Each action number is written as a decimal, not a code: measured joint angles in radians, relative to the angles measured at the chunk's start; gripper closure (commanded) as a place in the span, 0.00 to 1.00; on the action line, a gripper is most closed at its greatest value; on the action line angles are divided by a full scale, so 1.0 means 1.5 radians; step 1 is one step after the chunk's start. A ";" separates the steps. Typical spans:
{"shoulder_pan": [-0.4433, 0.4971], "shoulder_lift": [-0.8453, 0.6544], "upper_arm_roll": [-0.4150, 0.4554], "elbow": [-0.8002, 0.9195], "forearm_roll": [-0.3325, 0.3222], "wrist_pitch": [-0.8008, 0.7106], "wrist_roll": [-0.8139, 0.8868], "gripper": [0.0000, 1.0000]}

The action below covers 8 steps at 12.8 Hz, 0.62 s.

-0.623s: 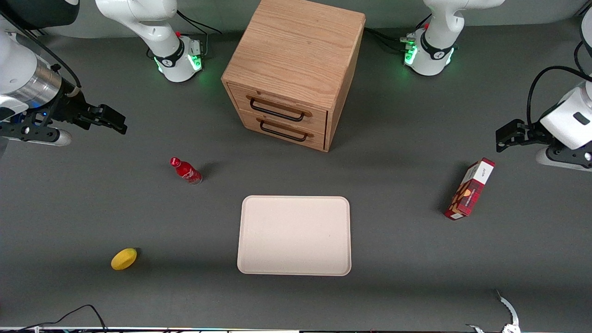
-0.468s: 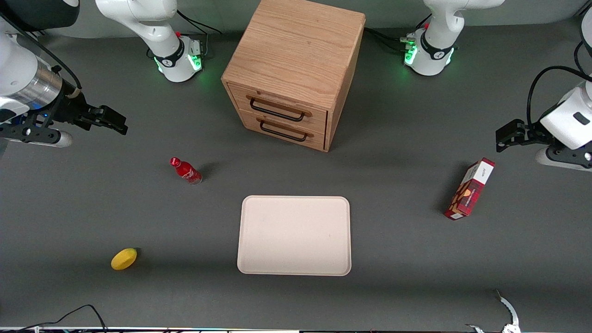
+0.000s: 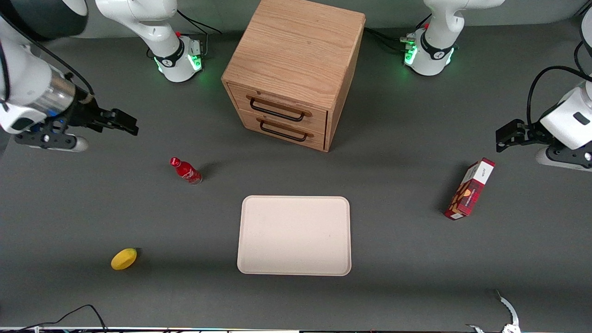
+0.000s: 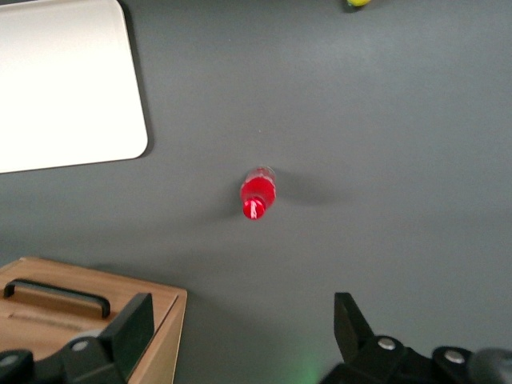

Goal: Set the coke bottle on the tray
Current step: 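Move the open right gripper down toward the red Coca-Cola bottle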

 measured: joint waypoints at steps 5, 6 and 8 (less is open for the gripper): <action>0.011 0.032 0.004 -0.238 0.000 0.320 0.000 0.00; 0.011 0.041 0.005 -0.277 0.000 0.378 0.000 0.00; 0.011 0.065 0.006 -0.314 0.000 0.437 0.000 0.00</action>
